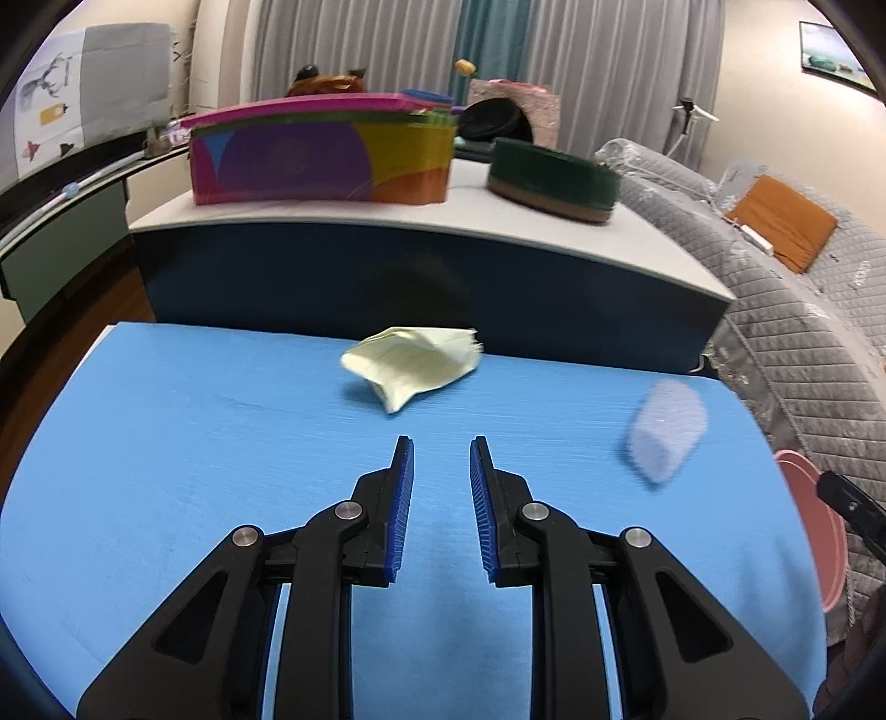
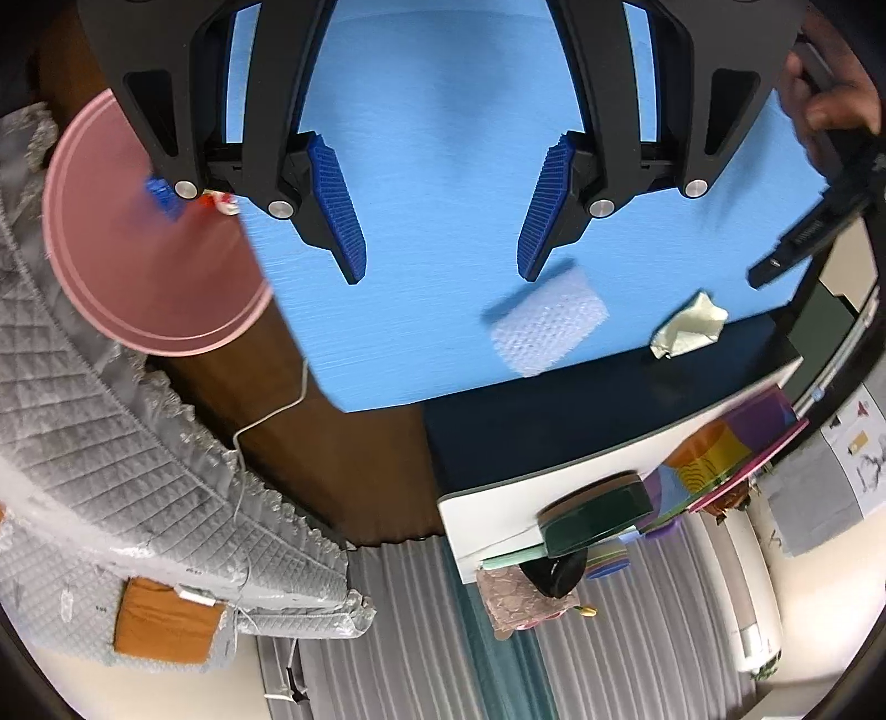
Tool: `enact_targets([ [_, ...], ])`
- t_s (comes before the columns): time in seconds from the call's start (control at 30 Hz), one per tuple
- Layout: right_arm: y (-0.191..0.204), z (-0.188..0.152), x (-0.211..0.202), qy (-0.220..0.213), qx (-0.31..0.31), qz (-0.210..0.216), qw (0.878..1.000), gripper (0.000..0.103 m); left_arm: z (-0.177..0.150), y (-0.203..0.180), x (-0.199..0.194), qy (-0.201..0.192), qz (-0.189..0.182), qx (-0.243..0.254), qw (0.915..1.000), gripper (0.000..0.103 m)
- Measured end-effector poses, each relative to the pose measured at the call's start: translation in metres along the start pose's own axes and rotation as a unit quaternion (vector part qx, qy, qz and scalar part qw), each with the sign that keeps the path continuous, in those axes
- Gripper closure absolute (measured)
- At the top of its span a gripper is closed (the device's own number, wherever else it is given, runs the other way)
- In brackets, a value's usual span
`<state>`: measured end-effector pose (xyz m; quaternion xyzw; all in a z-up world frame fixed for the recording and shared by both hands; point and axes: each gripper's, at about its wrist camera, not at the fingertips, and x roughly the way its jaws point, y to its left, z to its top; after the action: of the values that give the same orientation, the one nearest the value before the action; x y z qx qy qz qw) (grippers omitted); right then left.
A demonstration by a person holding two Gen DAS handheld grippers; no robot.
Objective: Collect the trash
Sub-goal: 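Close the right tool on the white foam sleeve while left tool grasps the yellow paper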
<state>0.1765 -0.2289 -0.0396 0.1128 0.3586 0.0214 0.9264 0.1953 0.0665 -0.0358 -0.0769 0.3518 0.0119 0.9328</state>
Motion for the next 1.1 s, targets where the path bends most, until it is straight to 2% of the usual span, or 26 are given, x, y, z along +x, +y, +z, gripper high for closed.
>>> enact_targets([
  [0.37,0.031,0.003,0.044,0.012,-0.020,0.023,0.999,0.045,0.017,0.031,0.045,0.016,0.004,-0.048,0.9987,0.081],
  [0.5,0.043,0.010,0.066,0.023,-0.018,0.029,0.999,0.037,0.021,0.040,0.056,0.017,0.007,-0.054,0.9984,0.065],
  [0.63,0.055,0.016,0.090,0.038,-0.014,0.032,0.999,0.027,0.029,0.046,0.067,0.022,-0.001,-0.063,0.9977,0.064],
  [0.9,0.071,0.022,0.119,0.066,-0.014,0.020,0.998,0.027,0.036,0.050,0.087,0.037,0.009,-0.065,0.9971,0.064],
  [0.93,0.071,0.021,0.120,0.067,-0.013,0.018,0.997,0.027,0.035,0.051,0.089,0.042,0.007,-0.067,0.9968,0.066],
  [1.0,0.070,0.020,0.121,0.067,-0.016,0.013,0.998,0.029,0.035,0.051,0.091,0.045,0.001,-0.073,0.9963,0.080],
  [1.1,0.066,0.017,0.120,0.070,-0.013,0.009,0.997,0.047,0.034,0.046,0.087,0.040,0.001,-0.069,0.9968,0.085],
])
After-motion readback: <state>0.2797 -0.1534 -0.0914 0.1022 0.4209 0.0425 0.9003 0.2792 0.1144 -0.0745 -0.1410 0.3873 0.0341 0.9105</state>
